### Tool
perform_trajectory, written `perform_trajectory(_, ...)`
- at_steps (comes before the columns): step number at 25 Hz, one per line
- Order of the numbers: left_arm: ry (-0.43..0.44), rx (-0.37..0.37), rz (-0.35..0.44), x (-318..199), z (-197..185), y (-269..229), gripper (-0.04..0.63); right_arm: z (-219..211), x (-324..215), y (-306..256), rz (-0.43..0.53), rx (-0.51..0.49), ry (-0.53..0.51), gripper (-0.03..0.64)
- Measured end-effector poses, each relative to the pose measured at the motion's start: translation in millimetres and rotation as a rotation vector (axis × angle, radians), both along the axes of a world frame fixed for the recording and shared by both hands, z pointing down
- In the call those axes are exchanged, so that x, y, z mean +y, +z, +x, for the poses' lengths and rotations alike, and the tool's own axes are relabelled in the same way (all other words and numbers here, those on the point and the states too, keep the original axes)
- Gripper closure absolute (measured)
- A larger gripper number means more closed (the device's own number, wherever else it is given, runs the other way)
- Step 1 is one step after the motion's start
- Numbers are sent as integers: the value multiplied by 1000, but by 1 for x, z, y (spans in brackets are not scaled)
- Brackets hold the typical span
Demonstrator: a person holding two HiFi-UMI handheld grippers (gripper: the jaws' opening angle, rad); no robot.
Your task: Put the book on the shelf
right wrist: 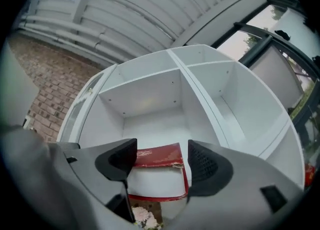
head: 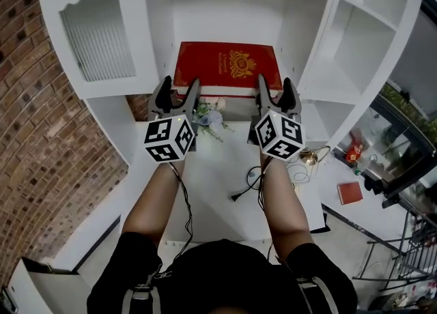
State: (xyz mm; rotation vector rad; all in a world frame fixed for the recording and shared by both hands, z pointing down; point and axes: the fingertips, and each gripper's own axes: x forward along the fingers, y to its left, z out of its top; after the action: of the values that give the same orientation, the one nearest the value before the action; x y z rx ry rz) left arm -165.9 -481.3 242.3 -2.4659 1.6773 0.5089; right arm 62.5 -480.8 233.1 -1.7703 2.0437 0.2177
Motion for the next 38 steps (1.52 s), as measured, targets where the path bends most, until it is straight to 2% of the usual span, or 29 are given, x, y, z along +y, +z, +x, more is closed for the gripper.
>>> perform_trajectory(3,34,-6,-7,-2,4,-2,321,-4,1,-3,7,53,16,321)
perform_trajectory(6,43,-10,-14,-4,6,-4,322,-4,-1,-4,-1,60,18,321)
perform_trajectory(11,30,-59,-32,-15,9,-8,325,-3,-12,-7,-34,82,25,319)
perform_trajectory(22,16,-101,-114,-42,17,-13,325,4,-47,-10,-141,83,-6,319)
perform_trajectory(32,11,-100,-145,-50,18,-13,325,5,-54,-9,-232,75,14,319)
perform_trajectory(36,11,-82,-155,-49,18,-13,325,6,-54,-10,-249,66,13,319)
perform_trajectory(38,-5,-96,-148,-47,17,-15,325,5,-52,-11,-241,77,13,319)
